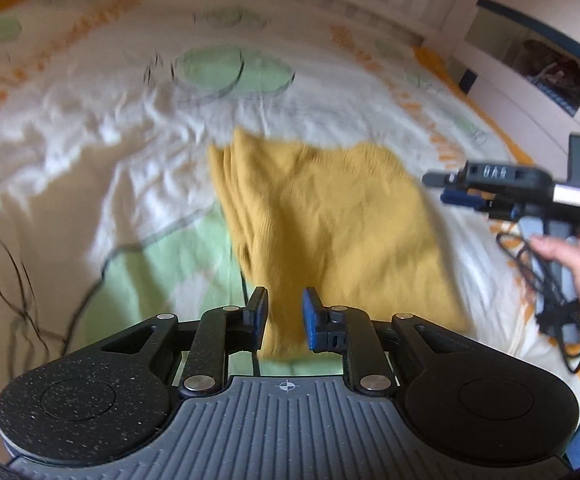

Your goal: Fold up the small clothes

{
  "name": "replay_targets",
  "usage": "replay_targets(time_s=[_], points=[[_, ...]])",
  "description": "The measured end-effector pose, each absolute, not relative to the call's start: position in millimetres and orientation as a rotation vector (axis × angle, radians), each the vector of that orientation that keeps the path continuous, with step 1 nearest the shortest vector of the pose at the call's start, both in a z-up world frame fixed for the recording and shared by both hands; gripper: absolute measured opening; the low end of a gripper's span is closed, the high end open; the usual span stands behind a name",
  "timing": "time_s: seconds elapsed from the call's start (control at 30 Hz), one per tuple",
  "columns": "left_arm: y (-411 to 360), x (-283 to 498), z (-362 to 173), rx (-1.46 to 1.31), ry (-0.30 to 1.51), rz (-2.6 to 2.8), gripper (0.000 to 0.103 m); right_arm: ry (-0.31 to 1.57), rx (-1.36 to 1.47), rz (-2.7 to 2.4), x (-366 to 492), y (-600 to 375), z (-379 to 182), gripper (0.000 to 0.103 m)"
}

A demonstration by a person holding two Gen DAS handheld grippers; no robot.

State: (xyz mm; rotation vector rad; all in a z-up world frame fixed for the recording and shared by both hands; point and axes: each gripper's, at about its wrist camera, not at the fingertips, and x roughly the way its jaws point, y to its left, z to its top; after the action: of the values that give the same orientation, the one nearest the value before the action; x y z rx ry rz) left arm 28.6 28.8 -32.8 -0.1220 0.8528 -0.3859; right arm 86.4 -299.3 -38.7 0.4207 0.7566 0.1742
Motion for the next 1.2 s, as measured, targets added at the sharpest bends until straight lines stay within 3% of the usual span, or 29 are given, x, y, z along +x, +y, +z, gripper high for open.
replay_targets(time_s=[0.17, 0.3, 0.4, 0.7, 0.8, 1.13, 1.2], points=[[14, 45, -15, -0.076, 0.786, -0.358, 0.022, 0.755, 0.431, 0.185, 86, -300, -38, 0.058], [-4, 75, -14, -0.044, 0.752, -0.325, 0.039, 0.765, 0.418, 0.18, 87, -298, -40, 0.064], [-16, 96, -22, -0.002, 0.738, -0.298, 0.045, 0.771, 0.392, 0.165, 89, -295, -41, 0.066], [-15, 161, -72, 0.048, 0.849, -0.118, 0.045, 0.781, 0.404, 0.144, 99, -294, -47, 0.068], [0, 166, -90, -0.008, 0.878, -0.103, 0.053, 0.786, 0.399, 0.136, 102, -294, -47, 0.068], [6, 157, -86, -0.054, 0.868, -0.092, 0.062, 0.927, 0.253, 0.069, 112, -282, -69, 0.085], [5, 158, -83, -0.055, 0.878, -0.076, 0.068, 0.912, 0.256, 0.069, 108, -283, -66, 0.088]])
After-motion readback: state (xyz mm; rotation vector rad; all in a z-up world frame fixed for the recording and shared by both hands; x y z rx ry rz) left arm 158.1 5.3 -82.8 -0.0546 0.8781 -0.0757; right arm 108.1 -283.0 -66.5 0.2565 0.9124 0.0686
